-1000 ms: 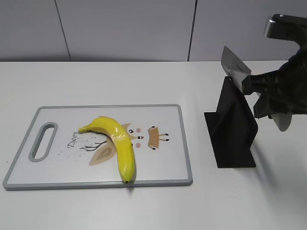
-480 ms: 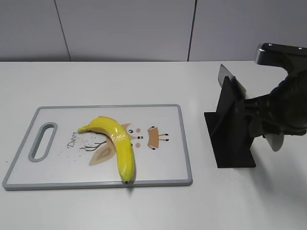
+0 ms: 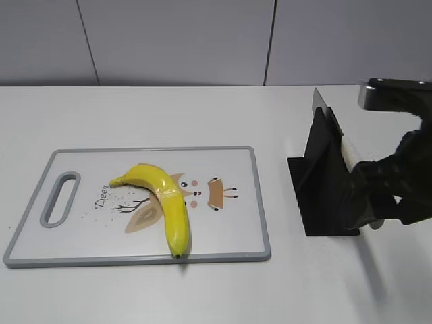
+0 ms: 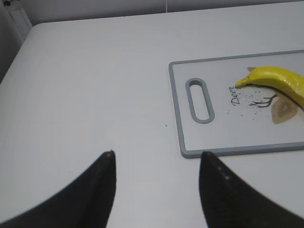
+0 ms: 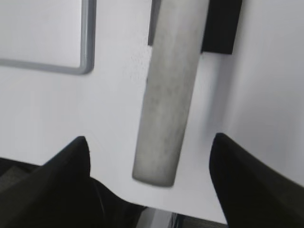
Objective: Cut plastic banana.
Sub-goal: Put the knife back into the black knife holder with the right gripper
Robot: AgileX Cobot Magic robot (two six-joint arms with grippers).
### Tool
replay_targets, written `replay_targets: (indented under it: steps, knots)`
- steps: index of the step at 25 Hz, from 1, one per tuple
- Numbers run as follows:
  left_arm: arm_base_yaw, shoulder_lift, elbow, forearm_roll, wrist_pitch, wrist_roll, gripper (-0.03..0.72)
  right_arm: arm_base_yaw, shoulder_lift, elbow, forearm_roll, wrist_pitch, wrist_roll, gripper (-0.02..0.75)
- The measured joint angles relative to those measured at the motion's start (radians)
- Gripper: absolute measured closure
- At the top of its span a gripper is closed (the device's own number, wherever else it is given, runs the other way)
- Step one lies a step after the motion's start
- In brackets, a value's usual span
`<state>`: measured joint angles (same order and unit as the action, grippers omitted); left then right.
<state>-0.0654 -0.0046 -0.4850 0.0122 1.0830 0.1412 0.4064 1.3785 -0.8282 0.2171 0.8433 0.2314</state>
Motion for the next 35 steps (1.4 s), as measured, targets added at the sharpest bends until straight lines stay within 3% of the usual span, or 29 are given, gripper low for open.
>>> replay_targets:
  steps: [6, 12, 19, 35]
  knots:
    - [0.0, 0.0, 0.0, 0.0, 0.0, -0.001, 0.154, 0.0, -0.233, 0.022, 0.0, 0.099, -0.164, 0.12]
    - [0.0, 0.0, 0.0, 0.0, 0.0, 0.001, 0.176, 0.0, -0.532, 0.162, -0.022, 0.185, -0.377, 0.129]
    - [0.0, 0.0, 0.0, 0.0, -0.001, 0.0, 0.183, 0.0, -0.871, 0.314, -0.034, 0.224, -0.394, 0.143]
    - [0.0, -0.001, 0.001, -0.002, -0.003, -0.001, 0.196, 0.0, -1.38, 0.328, -0.047, 0.21, -0.347, 0.146]
